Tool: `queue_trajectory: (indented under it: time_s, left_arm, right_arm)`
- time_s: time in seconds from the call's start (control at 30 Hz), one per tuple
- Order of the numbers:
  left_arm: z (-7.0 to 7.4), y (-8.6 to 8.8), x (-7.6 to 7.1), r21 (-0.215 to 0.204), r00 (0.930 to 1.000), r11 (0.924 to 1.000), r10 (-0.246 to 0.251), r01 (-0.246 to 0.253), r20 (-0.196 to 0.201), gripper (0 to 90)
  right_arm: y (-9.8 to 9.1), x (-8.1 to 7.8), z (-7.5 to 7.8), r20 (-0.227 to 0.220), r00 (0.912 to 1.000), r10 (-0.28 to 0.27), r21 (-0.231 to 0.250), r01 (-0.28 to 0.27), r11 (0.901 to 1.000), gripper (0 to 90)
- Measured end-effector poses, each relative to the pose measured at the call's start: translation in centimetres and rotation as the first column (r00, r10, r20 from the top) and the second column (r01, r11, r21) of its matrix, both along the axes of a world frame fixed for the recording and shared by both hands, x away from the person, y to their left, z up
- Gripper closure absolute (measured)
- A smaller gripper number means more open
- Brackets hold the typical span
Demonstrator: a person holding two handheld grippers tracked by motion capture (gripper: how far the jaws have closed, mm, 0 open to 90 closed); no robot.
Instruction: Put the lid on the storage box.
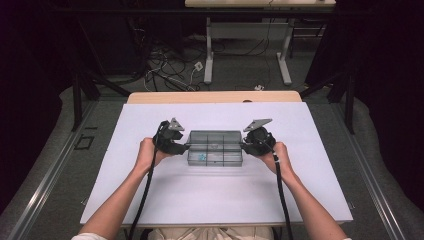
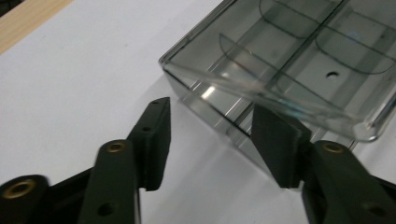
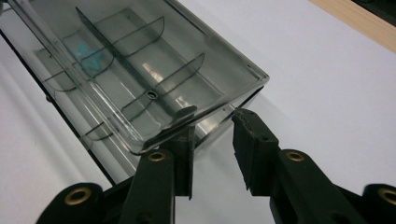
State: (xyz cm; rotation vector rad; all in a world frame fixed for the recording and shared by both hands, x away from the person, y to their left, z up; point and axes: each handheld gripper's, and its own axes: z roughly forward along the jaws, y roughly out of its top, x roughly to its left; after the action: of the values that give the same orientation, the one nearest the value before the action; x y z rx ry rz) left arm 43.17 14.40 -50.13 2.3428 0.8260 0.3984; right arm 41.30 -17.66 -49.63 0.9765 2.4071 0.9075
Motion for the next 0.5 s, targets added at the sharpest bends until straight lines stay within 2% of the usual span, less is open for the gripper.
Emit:
queue_trajectory:
  time_s: [0.1, 0.13, 0.2, 0.23, 0.27, 0.33, 0.4, 0.5]
  left_arm:
    - [-0.2, 0.9, -0.2, 0.021, 0.9997, 0.9996, 0.021, -0.021, -0.014, 36.8]
    - [-0.3, 1.3, -0.3, 0.021, 0.9993, 0.9993, 0.03, -0.03, -0.021, 34.3]
    - [-0.5, 2.0, -0.4, 0.007, 0.9985, 0.999, 0.044, -0.044, -0.032, 28.1]
    - [-0.6, 2.3, -0.5, 0.01, 0.9981, 0.9988, 0.049, -0.049, -0.036, 24.3]
    - [-0.6, 2.6, -0.6, 0.015, 0.9976, 0.9983, 0.056, -0.056, -0.041, 21.3]
    - [-0.8, 3.1, -0.8, 0.01, 0.9967, 0.9976, 0.068, -0.068, -0.043, 16.0]
    - [-0.9, 3.4, -1.1, 0.017, 0.9956, 0.9962, 0.086, -0.085, -0.039, 14.3]
    - [-1.3, 3.7, -1.6, 0.035, 0.9931, 0.9936, 0.109, -0.107, -0.045, 6.5]
  right_arm:
    - [-0.5, -0.3, -0.1, -0.012, 0.9999, -0.005, -0.021, 0.005, 0.9998, 63.9]
    - [-0.7, -0.4, -0.2, -0.026, 0.9996, -0.012, -0.033, 0.011, 0.9994, 59.9]
    - [-1.0, -0.7, -0.5, -0.026, 0.9993, -0.026, -0.056, 0.025, 0.9981, 53.7]
    - [-1.3, -0.8, -0.6, -0.037, 0.9992, -0.016, -0.055, 0.014, 0.9984, 47.4]
    - [-1.4, -0.9, -0.8, -0.03, 0.9992, -0.026, -0.033, 0.025, 0.9991, 44.4]
    - [-1.8, -1.0, -0.8, -0.034, 0.999, -0.028, -0.026, 0.027, 0.9993, 35.9]
    - [-2.0, -1.2, -0.7, -0.053, 0.9982, -0.027, -0.014, 0.026, 0.9996, 29.4]
    - [-2.4, -1.5, -0.6, -0.072, 0.9971, -0.024, -0.002, 0.024, 0.9997, 20.5]
